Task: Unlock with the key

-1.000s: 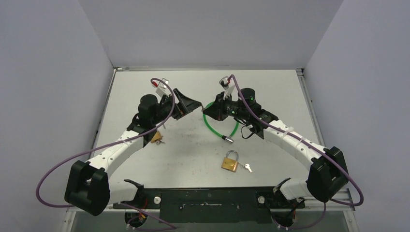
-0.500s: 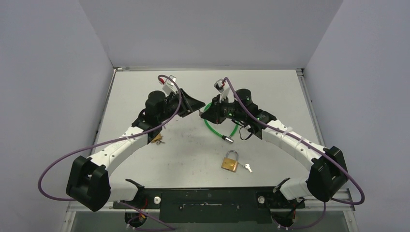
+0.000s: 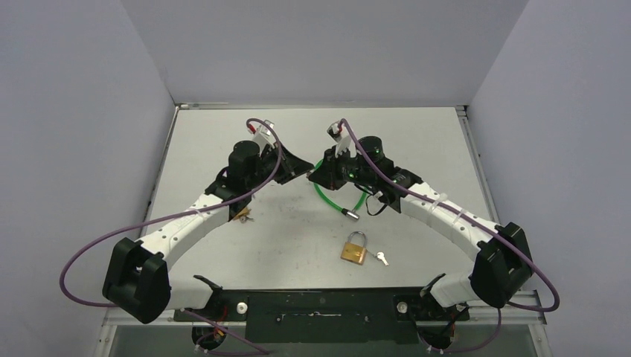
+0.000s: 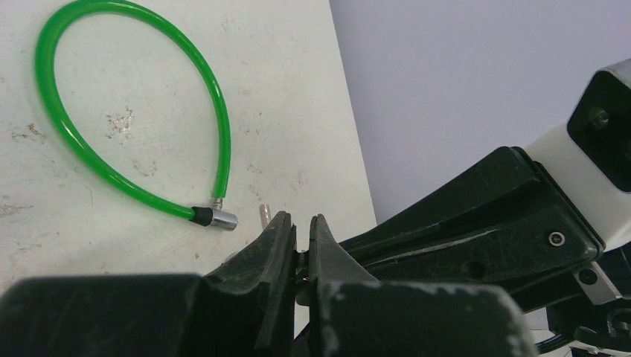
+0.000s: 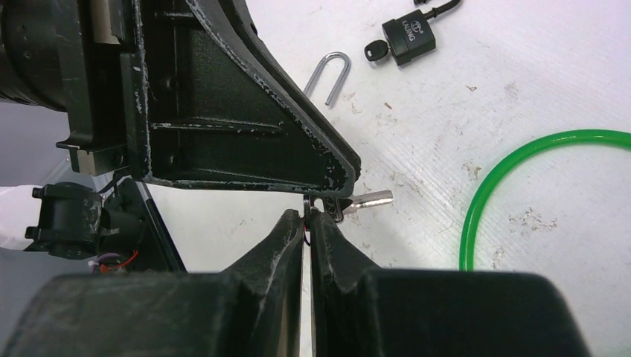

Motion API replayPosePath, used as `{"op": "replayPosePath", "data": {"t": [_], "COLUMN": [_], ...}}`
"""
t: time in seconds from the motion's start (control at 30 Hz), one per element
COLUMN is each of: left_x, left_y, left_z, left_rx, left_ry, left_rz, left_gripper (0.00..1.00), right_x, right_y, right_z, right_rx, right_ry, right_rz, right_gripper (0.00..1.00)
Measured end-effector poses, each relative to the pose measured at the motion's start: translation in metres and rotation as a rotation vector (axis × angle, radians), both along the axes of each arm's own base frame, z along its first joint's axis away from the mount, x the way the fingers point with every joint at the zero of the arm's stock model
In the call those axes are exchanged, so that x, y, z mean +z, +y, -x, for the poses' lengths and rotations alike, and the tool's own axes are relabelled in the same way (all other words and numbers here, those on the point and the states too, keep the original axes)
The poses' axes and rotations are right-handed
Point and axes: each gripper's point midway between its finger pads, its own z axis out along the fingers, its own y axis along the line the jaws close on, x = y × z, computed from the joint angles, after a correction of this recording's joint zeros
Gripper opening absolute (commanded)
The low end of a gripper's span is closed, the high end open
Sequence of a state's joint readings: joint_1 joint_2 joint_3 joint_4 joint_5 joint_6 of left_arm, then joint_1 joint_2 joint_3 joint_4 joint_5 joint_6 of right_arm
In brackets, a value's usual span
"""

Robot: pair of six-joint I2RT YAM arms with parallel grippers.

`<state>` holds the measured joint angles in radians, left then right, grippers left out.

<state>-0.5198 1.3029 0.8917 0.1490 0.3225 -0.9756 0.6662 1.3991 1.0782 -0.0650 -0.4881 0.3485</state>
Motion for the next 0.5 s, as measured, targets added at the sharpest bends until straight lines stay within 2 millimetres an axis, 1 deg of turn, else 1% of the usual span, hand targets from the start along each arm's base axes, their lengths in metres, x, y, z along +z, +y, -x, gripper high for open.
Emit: {"op": "replayPosePath", "data": {"t": [0.03,0.17,0.2,0.27,0.33,0.4,0.5], "left_x": [-0.001,0.002,0.004,0.010,0.022,0.036,0.068], "left_y": [0.000,0.000,0.000,-0.001,-0.002,-0.003,-0.006], "left_z": [0.000,-0.001,-0.001,0.000,0.003,0.008,0.023], "left_rx": [0.000,-0.008,-0.013,-0.031,-0.063,-0.100,-0.170], "left_ry": [0.001,-0.033,-0.052,-0.098,-0.171,-0.246,-0.391], "left_rz": [-0.002,-0.013,-0.017,-0.023,-0.024,-0.016,0.015], "left_gripper": [0.00,0.00,0.00,0.00,0.00,0.00,0.00], "right_x": [-0.001,0.002,0.003,0.009,0.021,0.037,0.071], "right_y": [0.001,0.001,0.001,-0.003,-0.011,-0.024,-0.041], "right_z": [0.000,0.000,0.000,-0.003,-0.007,-0.009,-0.010], "right_rx": [0.000,-0.001,-0.003,-0.002,-0.009,-0.022,-0.032], "right_ry": [0.003,0.016,0.027,0.042,0.048,0.048,0.013], "right_rz": [0.000,-0.011,-0.022,-0.060,-0.121,-0.204,-0.332], "right_gripper": [0.11,0.55,0.61,0.70,0.76,0.79,0.80]}}
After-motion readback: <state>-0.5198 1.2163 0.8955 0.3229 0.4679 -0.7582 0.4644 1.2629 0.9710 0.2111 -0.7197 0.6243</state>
